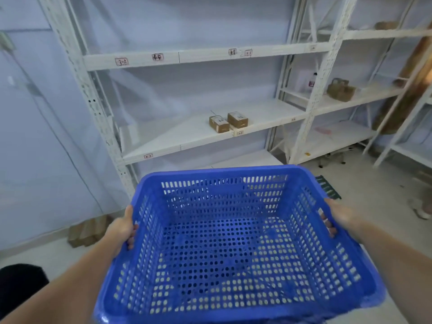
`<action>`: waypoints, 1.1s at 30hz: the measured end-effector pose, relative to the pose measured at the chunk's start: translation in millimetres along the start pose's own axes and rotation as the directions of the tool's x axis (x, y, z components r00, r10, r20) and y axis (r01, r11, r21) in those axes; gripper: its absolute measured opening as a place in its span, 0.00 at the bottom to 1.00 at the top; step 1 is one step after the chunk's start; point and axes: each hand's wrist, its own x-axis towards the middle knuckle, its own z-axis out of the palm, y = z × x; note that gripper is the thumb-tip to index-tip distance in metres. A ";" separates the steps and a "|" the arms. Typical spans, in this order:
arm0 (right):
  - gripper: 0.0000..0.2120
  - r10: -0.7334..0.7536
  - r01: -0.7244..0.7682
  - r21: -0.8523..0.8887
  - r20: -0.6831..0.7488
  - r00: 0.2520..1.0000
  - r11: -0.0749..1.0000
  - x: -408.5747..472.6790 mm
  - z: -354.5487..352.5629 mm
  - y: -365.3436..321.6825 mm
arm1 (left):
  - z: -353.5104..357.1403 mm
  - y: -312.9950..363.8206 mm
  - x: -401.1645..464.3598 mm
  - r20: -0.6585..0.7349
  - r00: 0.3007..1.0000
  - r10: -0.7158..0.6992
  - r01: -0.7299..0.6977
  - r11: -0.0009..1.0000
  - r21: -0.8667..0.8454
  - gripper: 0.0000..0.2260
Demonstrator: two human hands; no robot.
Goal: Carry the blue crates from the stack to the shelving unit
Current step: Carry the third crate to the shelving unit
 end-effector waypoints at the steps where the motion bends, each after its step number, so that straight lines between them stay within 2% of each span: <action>1: 0.27 0.003 -0.003 -0.006 0.010 1.000 1.000 19.6 7.4 -13.1 | 4.4 4.0 13.7 -0.010 1.000 -0.008 0.007 1.000 -0.009 0.30; 4: 0.27 0.009 -0.008 -0.028 0.053 0.999 1.000 70.8 28.0 -50.3 | 15.6 15.3 44.9 -0.054 0.998 -0.035 0.033 0.999 -0.039 0.30; 12: 0.26 -0.085 0.094 -0.064 0.123 0.989 0.994 194.1 68.0 -146.1 | 52.9 55.4 108.0 -0.209 0.974 -0.090 0.076 0.994 -0.077 0.31; 18: 0.29 -0.115 0.146 -0.115 0.240 0.964 0.983 286.9 111.3 -194.4 | 76.1 61.1 150.9 -0.251 0.951 -0.179 0.141 0.977 -0.163 0.28; 24: 0.28 -0.122 0.173 -0.156 0.291 0.949 0.972 333.3 150.5 -210.8 | 91.6 55.3 172.8 -0.300 0.930 -0.211 0.177 0.974 -0.138 0.29; 30: 0.25 -0.138 0.197 -0.156 0.325 0.936 0.968 337.8 164.7 -202.7 | 92.1 27.8 192.1 -0.369 0.902 -0.223 0.239 0.971 -0.002 0.35; 33: 0.25 -0.147 0.203 -0.155 0.312 0.939 0.967 344.0 167.2 -206.0 | 89.3 32.2 195.8 -0.381 0.899 -0.215 0.240 0.971 0.019 0.35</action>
